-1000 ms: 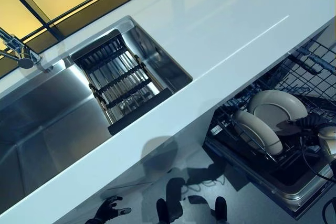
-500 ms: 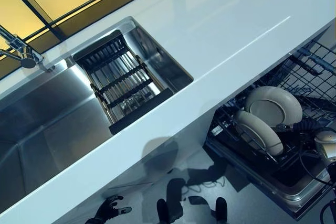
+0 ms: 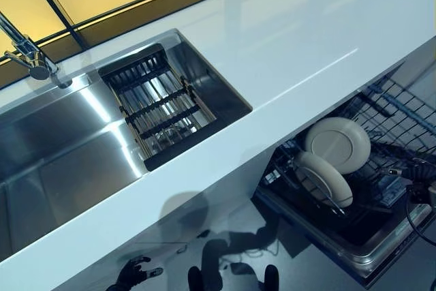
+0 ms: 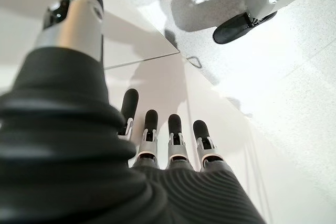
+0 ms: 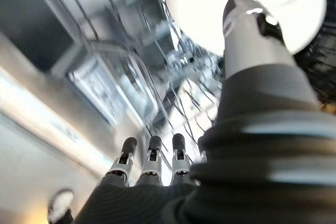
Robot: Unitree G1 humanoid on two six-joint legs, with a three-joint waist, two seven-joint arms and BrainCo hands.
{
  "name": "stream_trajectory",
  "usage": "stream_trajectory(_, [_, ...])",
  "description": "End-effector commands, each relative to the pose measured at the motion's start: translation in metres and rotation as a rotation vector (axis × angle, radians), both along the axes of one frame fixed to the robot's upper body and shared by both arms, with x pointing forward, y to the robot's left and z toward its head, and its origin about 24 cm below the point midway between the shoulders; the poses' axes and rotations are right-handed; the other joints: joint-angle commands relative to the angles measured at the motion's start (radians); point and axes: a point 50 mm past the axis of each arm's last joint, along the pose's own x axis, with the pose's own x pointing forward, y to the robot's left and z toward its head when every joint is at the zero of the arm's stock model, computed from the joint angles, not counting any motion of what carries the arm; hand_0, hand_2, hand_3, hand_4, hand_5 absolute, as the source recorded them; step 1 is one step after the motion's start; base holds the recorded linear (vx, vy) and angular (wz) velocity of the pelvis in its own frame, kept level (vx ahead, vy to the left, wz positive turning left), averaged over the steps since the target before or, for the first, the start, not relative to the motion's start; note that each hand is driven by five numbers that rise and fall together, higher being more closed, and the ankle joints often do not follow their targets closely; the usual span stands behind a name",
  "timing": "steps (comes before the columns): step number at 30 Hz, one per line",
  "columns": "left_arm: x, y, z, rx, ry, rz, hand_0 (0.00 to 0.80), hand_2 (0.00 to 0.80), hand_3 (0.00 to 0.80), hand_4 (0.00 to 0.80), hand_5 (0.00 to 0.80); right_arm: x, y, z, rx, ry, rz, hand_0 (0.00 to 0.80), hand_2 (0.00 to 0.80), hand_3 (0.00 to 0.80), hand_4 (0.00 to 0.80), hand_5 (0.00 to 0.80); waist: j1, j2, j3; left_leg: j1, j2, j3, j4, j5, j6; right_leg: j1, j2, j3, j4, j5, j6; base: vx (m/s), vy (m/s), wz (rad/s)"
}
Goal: Take plates into dishwasher
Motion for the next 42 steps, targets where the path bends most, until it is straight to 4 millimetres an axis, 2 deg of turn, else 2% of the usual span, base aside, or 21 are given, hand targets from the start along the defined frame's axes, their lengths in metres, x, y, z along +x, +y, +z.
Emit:
stream_trajectory(1, [0.004,0.022,0.006,0.084,-0.012,0.075,0.000,0.000,0.000,0.000,0.000,-0.008,-0.015,0.030,-0.112,-0.005,-0.028,0.000,0.000,0.000,0.000,0.000,0.018,-0.046,-0.077,0.002,-0.038,-0.021,-0.004,-0.046,0.018,-0.051,0.074,-0.019,0.066,0.011,0.004,0.066,0.007,0.00])
stream_trajectory(9, [-0.016,0.031,-0.002,0.103,0.084,0.147,0.000,0.000,0.000,0.000,0.000,-0.024,-0.029,0.043,-0.120,-0.008,-0.098,0.000,0.000,0.000,0.000,0.000,0.015,-0.087,-0.133,0.037,-0.030,-0.011,-0.004,-0.060,0.019,-0.004,0.083,-0.005,0.045,0.005,0.005,0.061,0.006,-0.03])
stream_trajectory(12, [-0.030,0.034,-0.009,0.100,0.167,0.192,0.000,0.000,0.000,0.000,0.000,-0.032,-0.035,0.048,-0.118,-0.029,-0.140,0.000,0.000,0.000,0.000,0.000,0.010,-0.101,-0.161,0.054,-0.026,-0.007,-0.004,-0.067,0.020,0.013,0.086,0.002,0.036,0.003,0.006,0.054,-0.002,-0.04])
stream_trajectory(20, [-0.064,0.045,-0.019,0.112,0.347,0.262,0.000,0.000,0.000,0.000,0.000,-0.052,-0.048,0.053,-0.132,-0.081,-0.248,0.000,0.000,0.000,0.000,0.000,-0.004,-0.114,-0.200,0.090,-0.003,0.000,0.005,-0.081,0.021,0.036,0.095,0.015,0.054,-0.029,-0.007,0.027,-0.040,-0.09])
stream_trajectory(22, [-0.074,0.049,-0.020,0.127,0.388,0.302,0.000,0.000,0.000,0.000,0.000,-0.060,-0.052,0.049,-0.133,-0.074,-0.274,0.000,0.000,0.000,0.000,0.000,-0.002,-0.114,-0.205,0.094,0.010,-0.004,0.006,-0.079,0.019,0.041,0.101,0.008,0.072,-0.051,-0.018,-0.010,-0.143,-0.02])
stream_trajectory(23, [-0.085,0.055,-0.020,0.147,0.426,0.344,0.000,0.000,0.000,0.000,0.000,-0.068,-0.057,0.047,-0.133,-0.064,-0.295,0.000,0.000,0.000,0.000,0.000,0.007,-0.112,-0.206,0.092,0.026,-0.008,0.009,-0.071,0.013,0.044,0.107,-0.012,0.101,-0.075,-0.030,-0.020,-0.164,-0.03])
stream_trajectory(24, [-0.086,0.055,-0.020,0.149,0.429,0.343,0.000,0.000,0.000,0.000,0.000,-0.068,-0.057,0.047,-0.132,-0.064,-0.299,0.000,0.000,0.000,0.000,0.000,0.008,-0.112,-0.206,0.092,0.027,-0.009,0.009,-0.070,0.013,0.043,0.108,-0.014,0.106,-0.078,-0.031,-0.005,-0.168,-0.04])
stream_trajectory(26, [-0.098,0.064,-0.019,0.174,0.466,0.392,0.000,0.000,0.000,0.000,0.000,-0.077,-0.064,0.045,-0.124,-0.049,-0.342,0.000,0.000,0.000,0.000,0.000,0.022,-0.105,-0.201,0.078,0.046,-0.022,0.013,-0.047,-0.002,0.039,0.128,-0.041,0.150,-0.114,-0.053,0.020,-0.152,-0.10])
stream_trajectory(28, [-0.102,0.069,-0.017,0.175,0.464,0.425,0.000,0.000,0.000,0.000,0.000,-0.090,-0.072,0.041,-0.111,-0.026,-0.390,0.000,0.000,0.000,0.000,0.000,0.030,-0.105,-0.192,0.050,0.061,-0.025,0.009,-0.001,-0.027,0.050,0.145,-0.051,0.139,-0.115,-0.059,0.017,-0.132,-0.10])
stream_trajectory(30, [-0.094,0.068,-0.016,0.162,0.437,0.410,0.000,0.000,0.000,0.000,0.000,-0.109,-0.083,0.035,-0.083,-0.014,-0.465,0.000,0.000,0.000,0.000,0.000,0.041,-0.111,-0.174,-0.023,0.055,0.000,0.040,0.032,-0.044,0.075,0.155,-0.043,0.117,-0.110,-0.060,-0.068,-0.129,0.10])
stream_trajectory(31, [-0.089,0.066,-0.016,0.158,0.424,0.398,0.000,0.000,0.000,0.000,0.000,-0.117,-0.087,0.032,-0.074,-0.008,-0.491,0.000,0.000,0.000,0.000,0.000,0.040,-0.115,-0.171,-0.038,0.050,0.005,0.081,0.019,-0.037,0.072,0.150,-0.046,0.114,-0.106,-0.062,-0.172,-0.124,0.26])
stream_trajectory(32, [-0.082,0.064,-0.016,0.152,0.405,0.382,0.000,0.000,0.000,0.000,0.000,-0.128,-0.093,0.029,-0.060,-0.002,-0.522,0.000,0.000,0.000,0.000,0.000,0.037,-0.123,-0.171,-0.041,0.036,0.006,0.133,-0.017,-0.024,0.062,0.137,-0.053,0.111,-0.097,-0.064,-0.268,-0.076,0.22])
stream_trajectory(33, [-0.070,0.058,-0.016,0.132,0.380,0.365,0.000,0.000,0.000,0.000,0.000,-0.140,-0.098,0.024,-0.030,-0.008,-0.547,0.000,0.000,0.000,0.000,0.000,0.021,-0.140,-0.180,-0.012,0.009,0.013,0.208,-0.106,0.005,0.040,0.108,-0.063,0.106,-0.076,-0.067,-0.291,-0.050,0.17])
stream_trajectory(34, [-0.064,0.054,-0.017,0.121,0.368,0.359,0.000,0.000,0.000,0.000,0.000,-0.143,-0.099,0.021,-0.011,-0.011,-0.545,0.000,0.000,0.000,0.000,0.000,0.008,-0.146,-0.189,0.010,-0.011,0.006,0.239,-0.151,0.018,0.024,0.098,-0.066,0.104,-0.062,-0.070,-0.279,-0.016,0.28])
stream_trajectory(36, [-0.053,0.050,-0.016,0.107,0.347,0.342,0.000,0.000,0.000,0.000,0.000,-0.151,-0.099,0.012,0.027,0.013,-0.553,0.000,0.000,0.000,0.000,0.000,-0.018,-0.139,-0.210,0.064,-0.063,-0.046,0.272,-0.204,0.037,-0.017,0.110,-0.062,0.118,-0.048,-0.079,-0.221,-0.004,0.48])
stream_trajectory(37, [-0.051,0.049,-0.015,0.106,0.345,0.334,0.000,0.000,0.000,0.000,0.000,-0.152,-0.099,0.008,0.040,0.017,-0.553,0.000,0.000,0.000,0.000,0.000,-0.028,-0.136,-0.219,0.081,-0.077,-0.065,0.267,-0.201,0.037,-0.044,0.115,-0.066,0.129,-0.044,-0.081,-0.301,-0.057,0.20])
stream_trajectory(38, [-0.043,0.050,-0.013,0.103,0.340,0.304,0.000,0.000,0.000,0.000,0.000,-0.154,-0.096,-0.001,0.087,0.014,-0.565,0.000,0.000,0.000,0.000,0.000,-0.047,-0.113,-0.227,0.149,-0.090,-0.080,0.214,-0.228,0.044,-0.111,0.140,-0.094,0.185,-0.047,-0.089,-0.388,-0.108,0.29])
stream_trajectory(39, [-0.032,0.051,-0.009,0.107,0.326,0.281,0.000,0.000,0.000,0.000,0.000,-0.154,-0.093,-0.012,0.116,0.021,-0.574,0.000,0.000,0.000,0.000,0.000,-0.062,-0.098,-0.222,0.173,-0.085,-0.055,0.165,-0.222,0.047,-0.163,0.154,-0.140,0.227,-0.047,-0.094,-0.345,-0.105,0.47])
stream_trajectory(40, [-0.029,0.052,-0.008,0.108,0.321,0.278,0.000,0.000,0.000,0.000,0.000,-0.153,-0.092,-0.015,0.122,0.020,-0.576,0.000,0.000,0.000,0.000,0.000,-0.065,-0.094,-0.221,0.177,-0.083,-0.055,0.150,-0.221,0.047,-0.178,0.155,-0.151,0.246,-0.054,-0.094,-0.347,-0.126,0.92])
stream_trajectory(41, [-0.021,0.051,-0.006,0.099,0.311,0.270,0.000,0.000,0.000,0.000,0.000,-0.151,-0.086,-0.030,0.145,0.037,-0.570,0.000,0.000,0.000,0.000,0.000,-0.063,-0.083,-0.198,0.190,-0.094,-0.098,0.114,-0.223,0.050,-0.220,0.171,-0.162,0.303,-0.067,-0.092,-0.260,-0.115,0.87])
stream_trajectory(42, [-0.022,0.049,-0.008,0.098,0.315,0.273,0.000,0.000,0.000,0.000,0.000,-0.149,-0.083,-0.039,0.159,0.061,-0.557,0.000,0.000,0.000,0.000,0.000,-0.056,-0.086,-0.191,0.184,-0.106,-0.121,0.118,-0.231,0.057,-0.224,0.175,-0.164,0.302,-0.062,-0.085,-0.308,-0.133,0.73])
